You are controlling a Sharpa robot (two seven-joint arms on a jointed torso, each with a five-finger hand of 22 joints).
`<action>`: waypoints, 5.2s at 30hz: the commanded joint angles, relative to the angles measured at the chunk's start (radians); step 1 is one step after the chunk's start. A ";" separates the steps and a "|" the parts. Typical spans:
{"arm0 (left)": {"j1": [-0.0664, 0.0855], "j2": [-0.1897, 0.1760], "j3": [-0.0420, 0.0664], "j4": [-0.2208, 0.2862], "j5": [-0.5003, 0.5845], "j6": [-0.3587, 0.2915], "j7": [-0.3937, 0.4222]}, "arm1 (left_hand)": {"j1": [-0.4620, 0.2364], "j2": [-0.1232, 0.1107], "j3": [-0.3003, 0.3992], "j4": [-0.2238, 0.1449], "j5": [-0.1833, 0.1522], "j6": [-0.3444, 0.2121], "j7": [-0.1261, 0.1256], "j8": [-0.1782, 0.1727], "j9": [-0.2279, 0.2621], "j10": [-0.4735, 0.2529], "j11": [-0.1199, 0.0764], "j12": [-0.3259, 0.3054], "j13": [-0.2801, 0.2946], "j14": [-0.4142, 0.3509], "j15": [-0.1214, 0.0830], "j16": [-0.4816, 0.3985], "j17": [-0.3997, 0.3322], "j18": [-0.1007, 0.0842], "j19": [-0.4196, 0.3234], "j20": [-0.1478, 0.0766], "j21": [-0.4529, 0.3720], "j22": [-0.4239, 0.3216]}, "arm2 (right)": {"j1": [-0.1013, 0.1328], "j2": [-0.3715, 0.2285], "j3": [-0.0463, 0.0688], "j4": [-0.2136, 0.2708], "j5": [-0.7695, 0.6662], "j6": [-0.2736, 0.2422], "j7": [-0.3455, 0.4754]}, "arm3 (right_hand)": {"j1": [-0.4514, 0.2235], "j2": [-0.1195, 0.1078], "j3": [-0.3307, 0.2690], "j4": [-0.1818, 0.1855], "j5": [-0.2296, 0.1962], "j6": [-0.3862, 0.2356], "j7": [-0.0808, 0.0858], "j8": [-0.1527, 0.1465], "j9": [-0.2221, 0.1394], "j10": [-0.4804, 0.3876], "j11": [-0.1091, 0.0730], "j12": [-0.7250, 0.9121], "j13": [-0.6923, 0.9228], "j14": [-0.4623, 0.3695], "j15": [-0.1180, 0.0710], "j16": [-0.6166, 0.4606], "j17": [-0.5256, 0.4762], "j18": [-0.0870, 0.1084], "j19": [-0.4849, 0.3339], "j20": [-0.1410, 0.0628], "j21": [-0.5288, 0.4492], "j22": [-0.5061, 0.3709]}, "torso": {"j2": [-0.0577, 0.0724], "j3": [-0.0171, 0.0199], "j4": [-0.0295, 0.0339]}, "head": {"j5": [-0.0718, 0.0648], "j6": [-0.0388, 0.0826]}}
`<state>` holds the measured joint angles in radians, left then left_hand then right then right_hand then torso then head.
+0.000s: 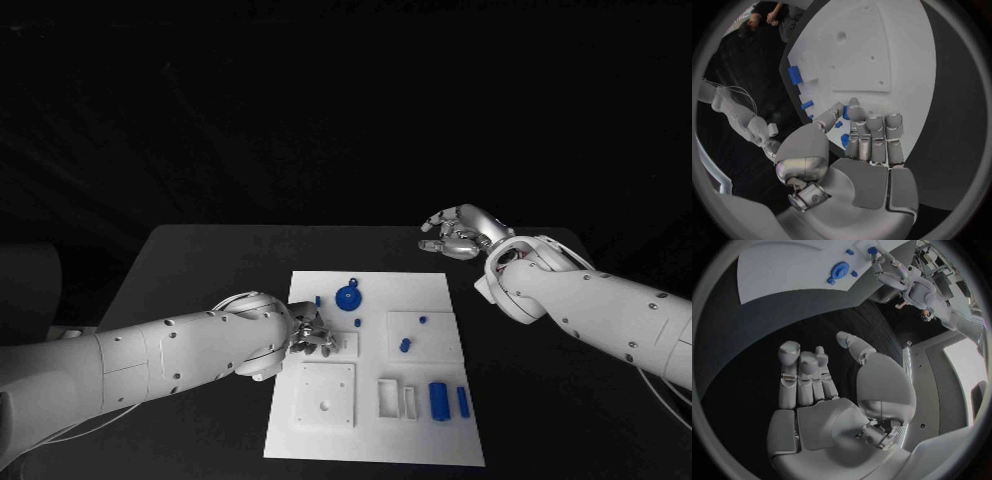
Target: Assemble the parts on the task board
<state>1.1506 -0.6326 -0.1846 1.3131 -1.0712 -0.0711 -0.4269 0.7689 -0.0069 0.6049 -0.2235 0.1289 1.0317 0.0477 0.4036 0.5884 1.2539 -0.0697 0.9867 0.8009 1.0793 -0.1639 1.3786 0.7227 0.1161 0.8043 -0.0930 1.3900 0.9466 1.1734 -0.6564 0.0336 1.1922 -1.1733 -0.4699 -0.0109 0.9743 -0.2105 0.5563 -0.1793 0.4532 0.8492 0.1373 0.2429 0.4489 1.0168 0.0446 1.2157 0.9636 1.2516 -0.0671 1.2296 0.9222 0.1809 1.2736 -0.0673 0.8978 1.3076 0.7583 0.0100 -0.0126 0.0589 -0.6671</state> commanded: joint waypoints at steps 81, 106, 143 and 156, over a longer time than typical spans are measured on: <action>0.003 -0.082 0.033 0.059 0.153 0.003 0.024 | -0.017 -0.150 0.161 -0.043 -0.075 -0.107 0.047 -0.084 -0.022 -0.055 0.050 -0.019 -0.030 -0.043 0.040 -0.029 -0.027 -0.012 -0.033 -0.131 0.014 -0.044 | -0.007 -0.009 0.000 0.005 -0.018 0.036 0.006 | 0.004 0.000 -0.003 -0.010 0.009 -0.015 0.021 0.004 -0.003 -0.006 0.000 0.008 -0.008 0.003 0.000 0.003 -0.001 0.081 0.000 -0.009 -0.008 0.016 | 0.000 0.0008 -0.0002 | -0.003 -0.001; 0.003 -0.013 0.032 0.007 0.014 0.011 -0.029 | -0.108 -0.159 -0.002 0.141 -0.081 -0.029 0.015 -0.017 0.028 -0.038 0.021 -0.003 -0.029 -0.034 0.015 -0.008 -0.025 0.011 -0.032 -0.133 0.022 -0.063 | -0.007 -0.006 0.000 0.005 -0.019 0.036 0.003 | 0.004 0.000 -0.003 -0.011 0.009 -0.015 0.022 0.004 -0.003 -0.006 0.000 0.008 -0.009 0.003 0.001 0.003 -0.001 0.081 0.000 -0.009 -0.008 0.016 | 0.001 0.0014 -0.0013 | 0.001 0.000; 0.001 0.028 0.023 -0.043 0.005 0.030 -0.035 | -0.040 -0.015 -0.030 0.017 -0.079 0.033 -0.009 -0.001 0.052 0.004 -0.003 0.002 -0.035 -0.012 -0.010 0.010 -0.024 0.017 -0.024 -0.148 0.052 -0.070 | -0.007 -0.008 -0.001 0.011 -0.021 0.040 0.002 | 0.000 0.001 -0.005 -0.010 0.010 -0.014 0.022 0.004 -0.003 -0.006 0.000 0.009 -0.010 0.003 0.001 0.003 -0.001 0.081 0.001 -0.008 -0.008 0.016 | 0.000 0.0012 -0.0003 | -0.005 -0.005; 0.001 0.034 0.023 -0.050 0.006 0.038 -0.041 | -0.127 -0.068 -0.052 0.074 -0.081 0.024 -0.006 -0.019 0.048 0.004 0.000 -0.001 -0.036 -0.011 -0.007 0.010 -0.026 0.017 -0.024 -0.151 0.051 -0.081 | -0.007 -0.008 -0.001 0.011 -0.022 0.041 0.001 | -0.001 0.000 -0.005 -0.010 0.010 -0.015 0.022 0.004 -0.003 -0.006 0.000 0.010 -0.011 0.003 0.001 0.003 -0.001 0.081 0.001 -0.008 -0.008 0.016 | 0.000 0.0002 0.0001 | -0.006 -0.005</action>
<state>1.1522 -0.6030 -0.1609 1.2627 -1.0611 -0.0413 -0.4612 0.6457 -0.0697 0.5517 -0.1537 0.0532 1.0624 0.0425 0.3875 0.6383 1.2540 -0.0735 0.9914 0.7647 1.0670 -0.1690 1.3864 0.6980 0.1163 0.7755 -0.0858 1.4403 0.8669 1.1665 -0.6642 0.0328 1.2023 -1.1851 -0.4422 -0.0128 0.9704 -0.2146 0.5522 -0.1862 0.4647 0.8469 0.1417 0.2429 0.4470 1.0168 0.0446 1.2194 0.9543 1.2516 -0.0671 1.2295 0.9222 0.1775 1.2735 -0.0676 0.8943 1.3075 0.7583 0.0105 -0.0124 0.0528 -0.6721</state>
